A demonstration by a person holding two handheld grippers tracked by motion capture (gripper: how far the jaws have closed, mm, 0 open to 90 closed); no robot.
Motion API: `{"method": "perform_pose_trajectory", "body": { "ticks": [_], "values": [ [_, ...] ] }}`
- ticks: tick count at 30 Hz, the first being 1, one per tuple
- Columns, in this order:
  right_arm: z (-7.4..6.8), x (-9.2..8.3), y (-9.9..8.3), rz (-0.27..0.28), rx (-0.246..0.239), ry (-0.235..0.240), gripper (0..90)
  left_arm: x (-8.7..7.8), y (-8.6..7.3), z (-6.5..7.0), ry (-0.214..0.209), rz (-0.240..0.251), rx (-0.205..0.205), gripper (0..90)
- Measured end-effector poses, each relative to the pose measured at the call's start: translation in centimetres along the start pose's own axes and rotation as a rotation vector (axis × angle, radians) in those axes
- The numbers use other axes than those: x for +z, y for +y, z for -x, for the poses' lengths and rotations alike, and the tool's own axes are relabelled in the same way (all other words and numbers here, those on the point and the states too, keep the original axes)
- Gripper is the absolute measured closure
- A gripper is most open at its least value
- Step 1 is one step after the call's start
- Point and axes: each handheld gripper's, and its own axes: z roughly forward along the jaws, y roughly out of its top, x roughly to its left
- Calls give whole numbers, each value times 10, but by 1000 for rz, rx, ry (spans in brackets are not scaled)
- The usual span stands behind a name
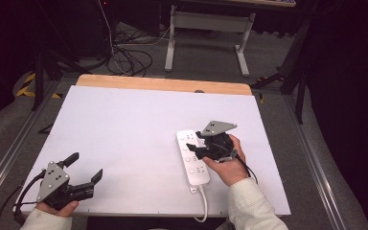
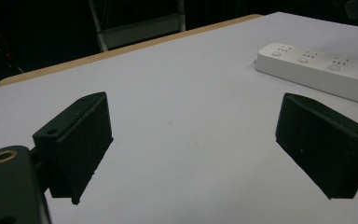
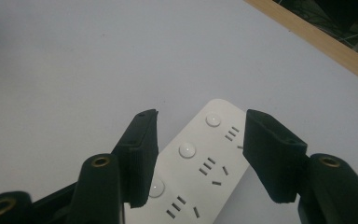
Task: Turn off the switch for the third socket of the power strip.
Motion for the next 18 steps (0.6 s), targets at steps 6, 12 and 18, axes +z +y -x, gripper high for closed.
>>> {"method": "perform_pose_trajectory", "body": {
  "ticks": [6,12,18],
  "values": [
    [0,2,1,-2,17,-1,634,0,0,0,-5,-2,1,114],
    [6,13,2,-66,30,91,864,0,0,0,-2,-1,-1,115],
    [8,26,1,-115,33,93,900,1,0,0,-4,-5,-1,115]
  ]
}}
